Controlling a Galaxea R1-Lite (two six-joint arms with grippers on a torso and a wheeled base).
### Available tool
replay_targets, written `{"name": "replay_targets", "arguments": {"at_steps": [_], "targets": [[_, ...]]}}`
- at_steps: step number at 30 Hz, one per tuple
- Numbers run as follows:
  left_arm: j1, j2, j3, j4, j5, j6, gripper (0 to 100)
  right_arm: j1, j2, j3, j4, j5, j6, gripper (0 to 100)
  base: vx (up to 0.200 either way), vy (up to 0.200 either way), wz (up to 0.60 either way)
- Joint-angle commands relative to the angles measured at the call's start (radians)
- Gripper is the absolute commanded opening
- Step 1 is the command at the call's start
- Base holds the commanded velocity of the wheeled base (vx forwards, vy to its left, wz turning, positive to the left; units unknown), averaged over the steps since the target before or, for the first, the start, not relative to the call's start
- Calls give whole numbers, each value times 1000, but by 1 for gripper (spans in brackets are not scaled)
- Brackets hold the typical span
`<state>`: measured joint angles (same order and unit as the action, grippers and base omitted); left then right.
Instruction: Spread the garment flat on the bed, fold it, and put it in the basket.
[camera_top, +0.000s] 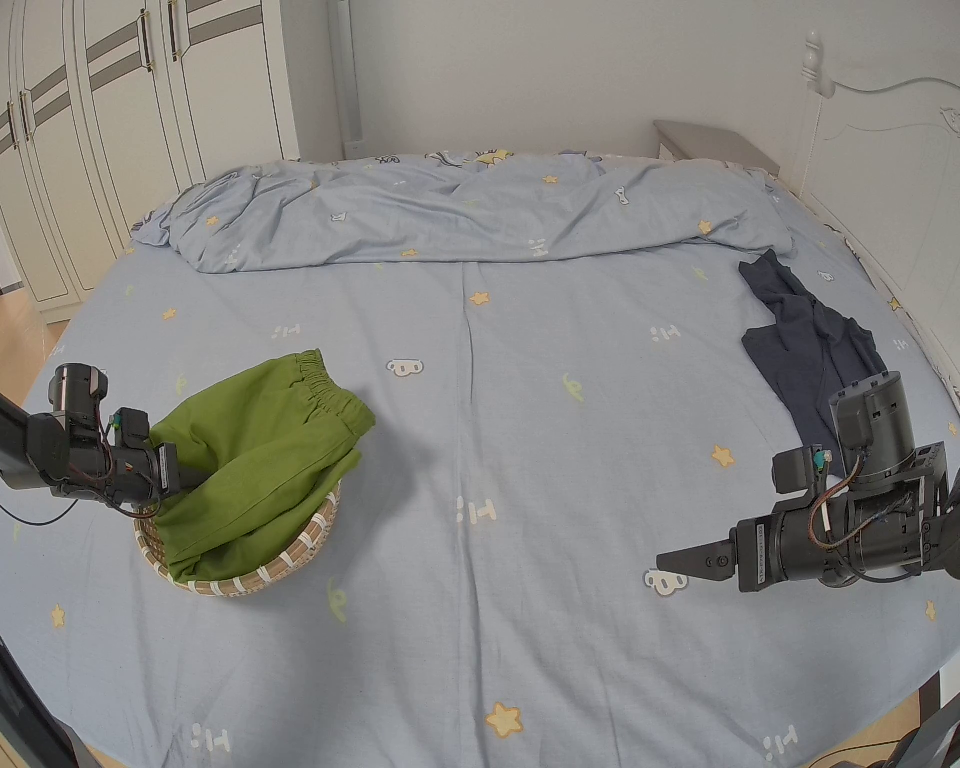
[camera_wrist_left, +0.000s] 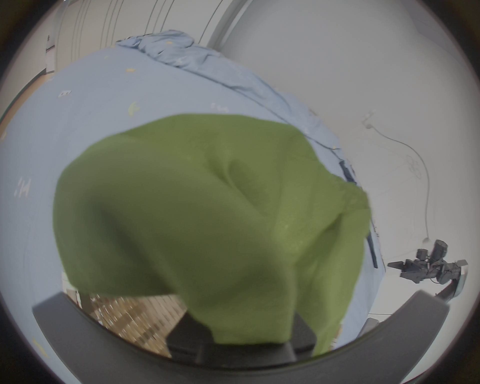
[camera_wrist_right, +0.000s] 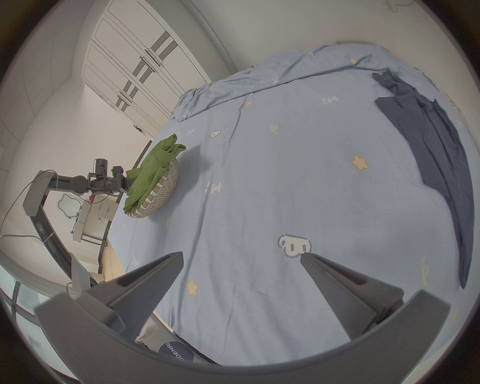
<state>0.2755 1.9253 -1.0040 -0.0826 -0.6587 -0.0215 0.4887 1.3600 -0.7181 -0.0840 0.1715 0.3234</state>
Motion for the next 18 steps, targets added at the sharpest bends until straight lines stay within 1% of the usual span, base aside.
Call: {"name": "replay_targets", "arguments": {"at_steps": [1, 6, 8, 9, 11, 13, 18], "targets": [[7, 92, -18, 1, 19, 3, 0, 2, 2, 2, 0, 0, -1, 100, 0, 0, 0], [7, 95, -18, 6, 19, 21, 0, 2, 1, 2, 0, 0, -3, 100, 0, 0, 0], [7, 107, -16, 12, 50, 43, 0, 1, -1, 0, 0, 0, -3, 100, 0, 0, 0], [7, 109, -16, 10, 53, 44, 0, 1, -1, 0, 0, 0, -4, 100, 0, 0, 0], [7, 113, -11, 12, 111, 61, 0, 1, -2, 0, 0, 0, -4, 100, 0, 0, 0], [7, 116, -8, 12, 136, 69, 0, 1, -4, 0, 0, 0, -4, 100, 0, 0, 0], [7, 87, -1, 12, 142, 66, 0, 2, -4, 0, 0, 0, -4, 100, 0, 0, 0]]}}
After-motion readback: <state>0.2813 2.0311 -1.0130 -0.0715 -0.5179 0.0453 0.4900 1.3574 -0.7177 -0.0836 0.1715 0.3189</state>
